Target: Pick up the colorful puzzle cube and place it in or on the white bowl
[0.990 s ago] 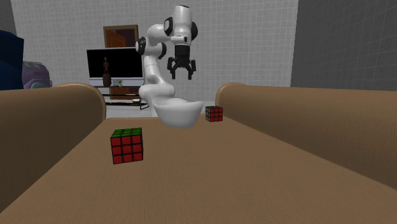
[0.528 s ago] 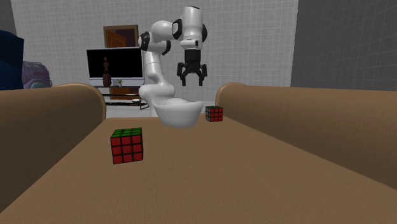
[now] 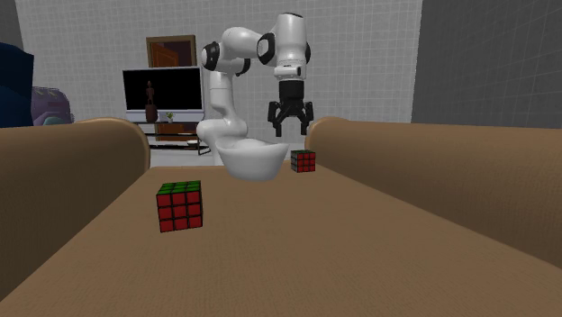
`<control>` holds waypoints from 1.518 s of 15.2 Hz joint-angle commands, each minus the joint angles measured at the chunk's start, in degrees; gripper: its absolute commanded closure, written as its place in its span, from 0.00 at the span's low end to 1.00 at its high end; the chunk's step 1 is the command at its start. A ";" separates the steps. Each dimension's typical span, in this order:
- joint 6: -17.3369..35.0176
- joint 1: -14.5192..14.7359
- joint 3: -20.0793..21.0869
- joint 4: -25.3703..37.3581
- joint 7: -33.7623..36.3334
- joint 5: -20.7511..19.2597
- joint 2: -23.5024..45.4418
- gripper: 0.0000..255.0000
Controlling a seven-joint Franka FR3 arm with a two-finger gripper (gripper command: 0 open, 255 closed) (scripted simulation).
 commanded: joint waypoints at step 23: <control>7.19 -0.05 -0.12 3.09 0.27 0.25 10.00 1.00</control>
